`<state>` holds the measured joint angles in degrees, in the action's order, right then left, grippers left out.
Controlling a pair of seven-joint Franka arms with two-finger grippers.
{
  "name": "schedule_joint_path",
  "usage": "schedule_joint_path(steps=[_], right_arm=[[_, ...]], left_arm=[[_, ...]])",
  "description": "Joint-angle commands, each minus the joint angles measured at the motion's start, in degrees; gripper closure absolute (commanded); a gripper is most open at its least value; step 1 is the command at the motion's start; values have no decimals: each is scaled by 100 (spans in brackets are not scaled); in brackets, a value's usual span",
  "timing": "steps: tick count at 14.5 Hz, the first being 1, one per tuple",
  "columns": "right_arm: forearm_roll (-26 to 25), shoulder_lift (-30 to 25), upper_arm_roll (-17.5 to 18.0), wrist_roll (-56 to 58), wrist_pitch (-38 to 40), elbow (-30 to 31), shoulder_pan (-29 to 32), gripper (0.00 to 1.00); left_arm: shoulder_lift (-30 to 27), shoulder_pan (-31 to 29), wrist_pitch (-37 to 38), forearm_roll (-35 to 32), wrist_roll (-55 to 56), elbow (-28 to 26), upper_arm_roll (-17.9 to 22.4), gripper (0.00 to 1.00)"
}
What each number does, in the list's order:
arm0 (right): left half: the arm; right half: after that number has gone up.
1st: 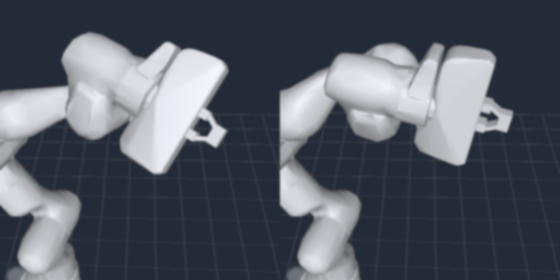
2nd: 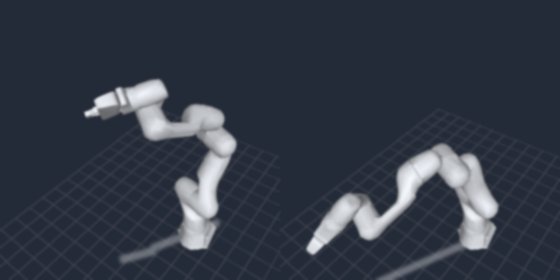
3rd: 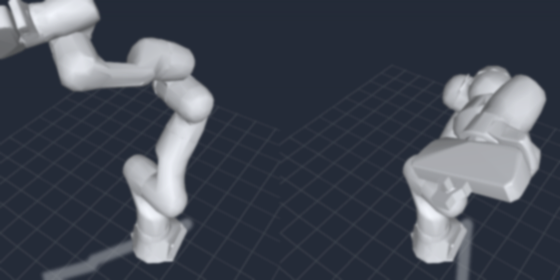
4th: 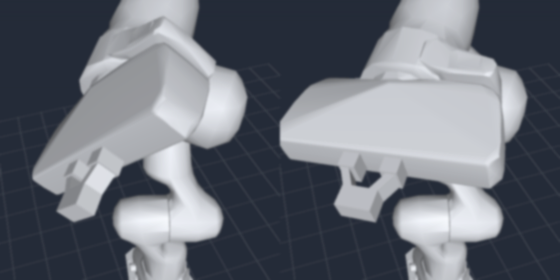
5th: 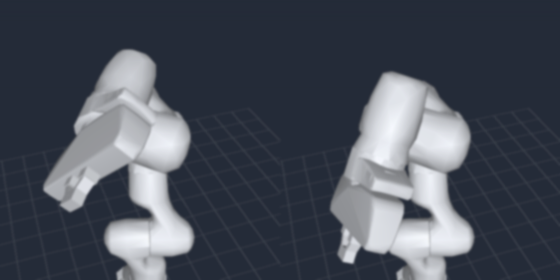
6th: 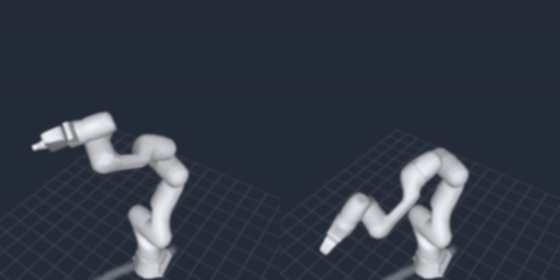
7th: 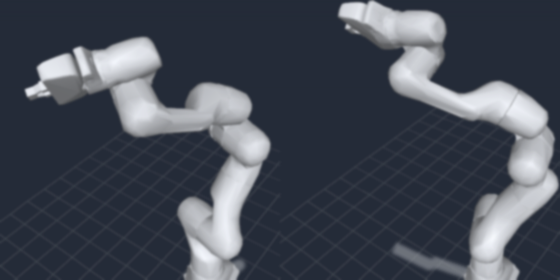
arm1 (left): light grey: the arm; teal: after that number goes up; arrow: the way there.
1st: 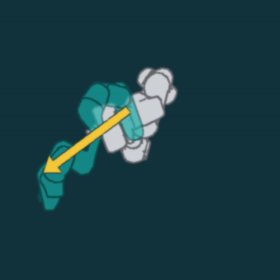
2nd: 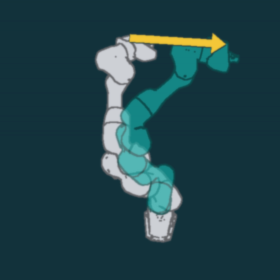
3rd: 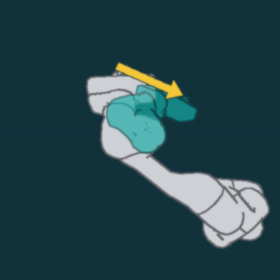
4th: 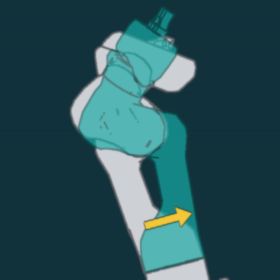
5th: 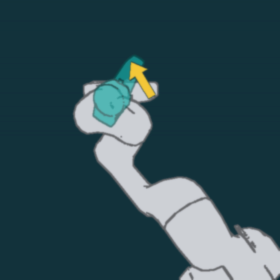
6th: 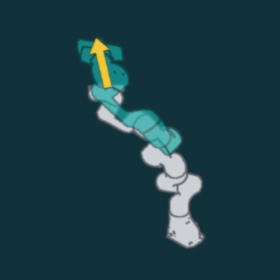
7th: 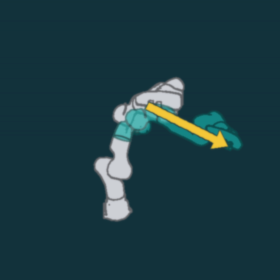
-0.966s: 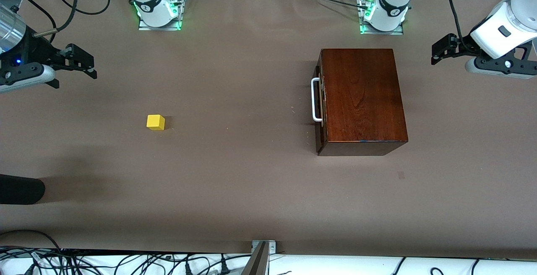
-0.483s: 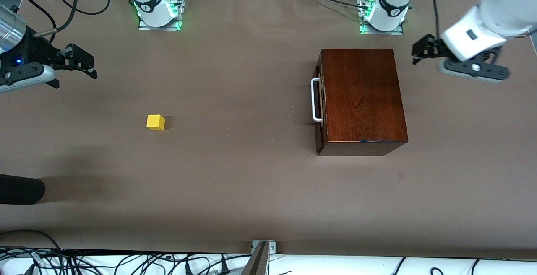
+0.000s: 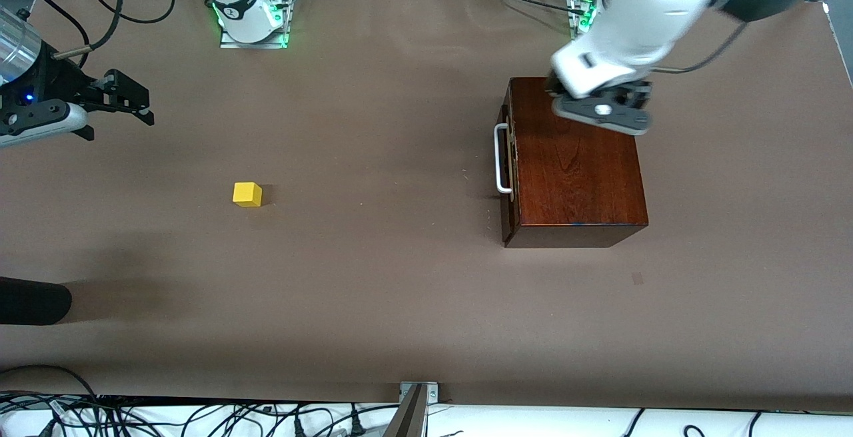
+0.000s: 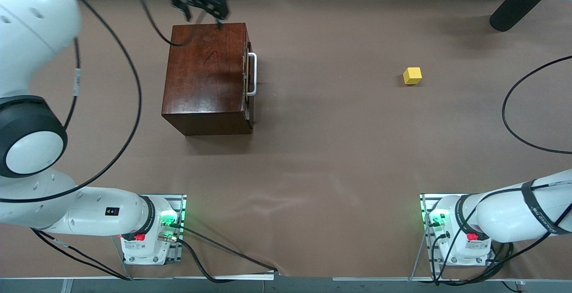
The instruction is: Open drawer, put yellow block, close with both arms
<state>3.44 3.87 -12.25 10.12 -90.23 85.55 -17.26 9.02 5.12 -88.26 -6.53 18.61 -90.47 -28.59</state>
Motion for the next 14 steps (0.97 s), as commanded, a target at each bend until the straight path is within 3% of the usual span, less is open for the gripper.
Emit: schedule_joint_path(steps=[1,4,10,14], right_arm=[[86,-9,12,-1,119,-91,39,0],[86,-9,21,-19,111,-91,39,0],[78,17,3,-10,84,-91,39,0],[60,9,3,-19,119,-91,39,0]], left_arm=[[564,760,-147,-541,1079,214,-67,0],[925,1184,-585,-963,2065,205,-59,0],[1558,1246,-1298,-1051,2621,48,-58,0],[1979,1457,-1440,-1771,3032,-120,-58,0]])
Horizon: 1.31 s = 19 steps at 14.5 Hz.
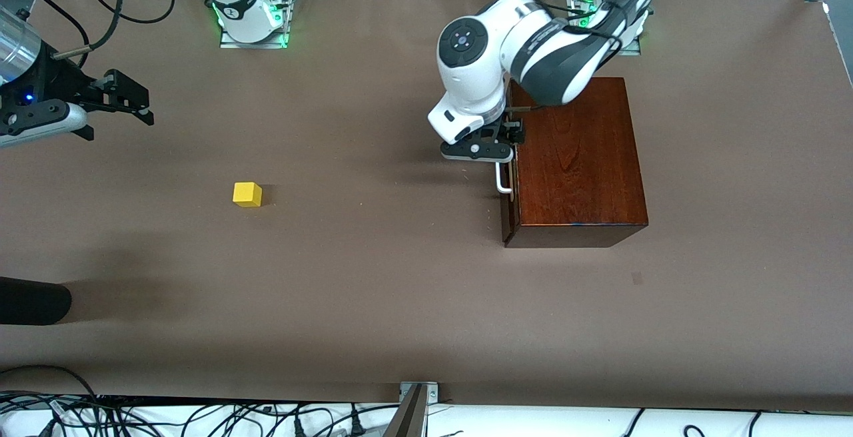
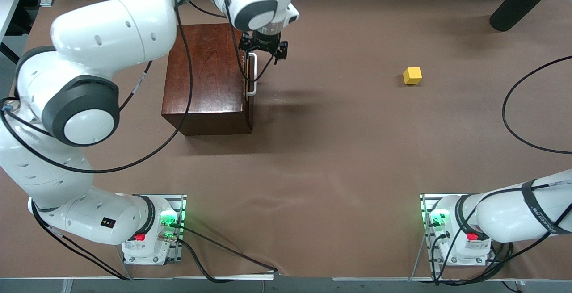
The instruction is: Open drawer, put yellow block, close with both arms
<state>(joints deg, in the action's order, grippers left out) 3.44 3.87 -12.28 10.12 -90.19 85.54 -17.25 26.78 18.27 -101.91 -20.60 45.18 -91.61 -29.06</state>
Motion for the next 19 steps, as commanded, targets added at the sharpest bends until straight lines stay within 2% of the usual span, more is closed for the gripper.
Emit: schedule_joint_path(steps=[1,3,12,15,19], right_arm=[[51,0,6,-19,125,-91,37,0],[-1,26,-3,-19,107,-91,55,0],[-45,88,-100,-19,46,-91,99,0],[-45,88,-108,-10,28,-91,116,0],[-63,96,-134,51,115,-82,117,0]], left_arm=[[344,237,-74,-548,535,-6,-12,0],[547,344,-65,-1067,720,-24,-3,0],[793,344,-92,-1113,1125,-182,23,0],[873,396,-311,-1113,1335,-173,14,0],[978,476,-1013,-1087,1397,-77,32,0]])
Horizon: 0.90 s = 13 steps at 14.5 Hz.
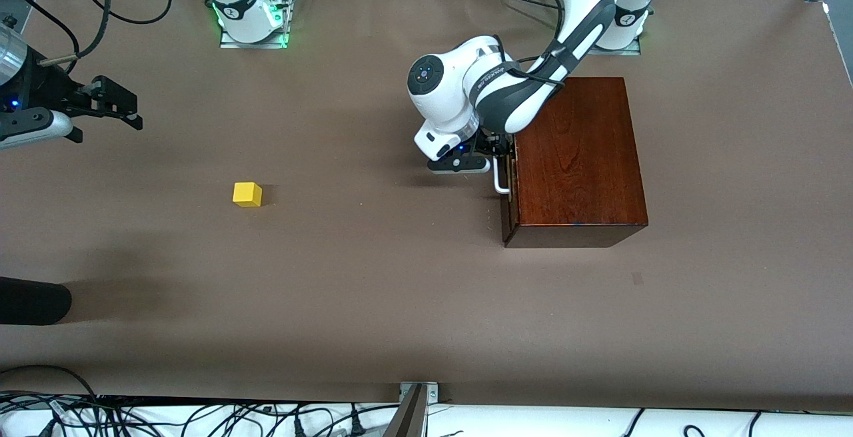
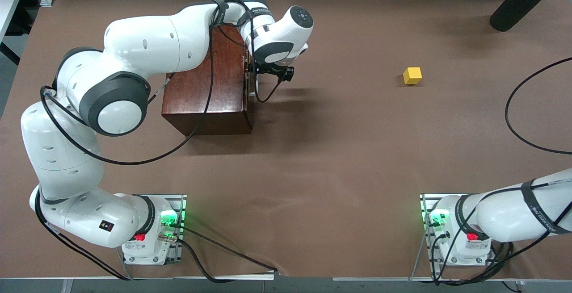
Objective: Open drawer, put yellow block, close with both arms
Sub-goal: 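Pull the drawer open with the left gripper while the right gripper reaches the cube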
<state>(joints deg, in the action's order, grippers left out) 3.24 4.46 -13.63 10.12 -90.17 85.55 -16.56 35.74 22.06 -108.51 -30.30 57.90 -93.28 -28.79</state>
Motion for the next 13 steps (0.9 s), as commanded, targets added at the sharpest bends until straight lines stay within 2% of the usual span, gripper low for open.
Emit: schedule_joint_path(steps=[1,6,10,13], right_arm=[[-51,46,1,43,114,-73,38,0],[-69,222,-8,201,96,41,47,0],[-8,257,10,157,18,286,-14,0],[19,284,36,149,-262,681,-32,0]], left_arm=[[82,105,-581,-108,134,117,5,0],[248,377,-1364,-20,493,231,-21,0],[433,545,-1383,68,679,476,-21,0],[442,633,-1383,384,679,653,-21,0]])
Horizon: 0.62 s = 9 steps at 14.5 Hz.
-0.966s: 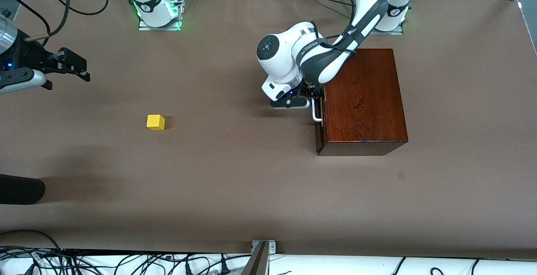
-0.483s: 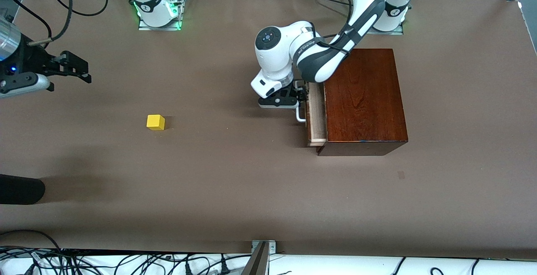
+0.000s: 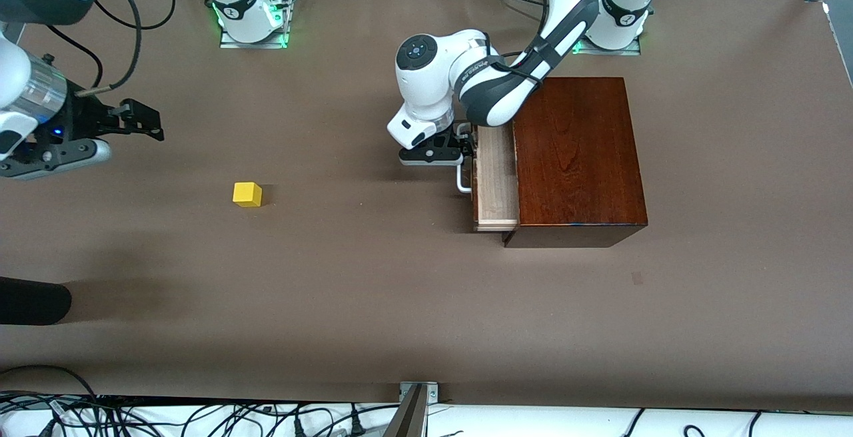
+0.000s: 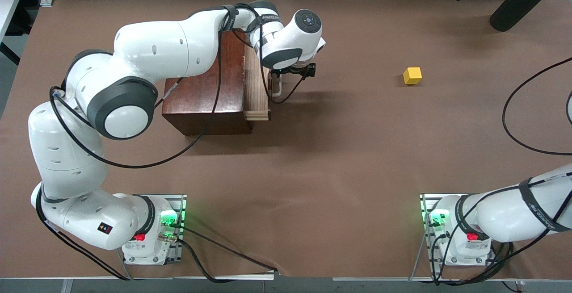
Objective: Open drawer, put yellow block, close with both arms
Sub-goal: 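Pull the drawer open with the left gripper while the right gripper reaches the cube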
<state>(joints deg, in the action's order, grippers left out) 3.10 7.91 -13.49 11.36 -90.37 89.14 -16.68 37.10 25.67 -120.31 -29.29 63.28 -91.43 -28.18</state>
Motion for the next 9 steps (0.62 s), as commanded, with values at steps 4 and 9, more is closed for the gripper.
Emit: schedule_joint_path(steps=[4,9], right_arm=[[42,35,49,-45,-1288,1086,-213,0],[51,220,118,-221,-2755,2131,-327,0]], left_arm=[[245,272,-186,284,141,503,-92,0],[219,228,-186,275,123,521,-100,0]])
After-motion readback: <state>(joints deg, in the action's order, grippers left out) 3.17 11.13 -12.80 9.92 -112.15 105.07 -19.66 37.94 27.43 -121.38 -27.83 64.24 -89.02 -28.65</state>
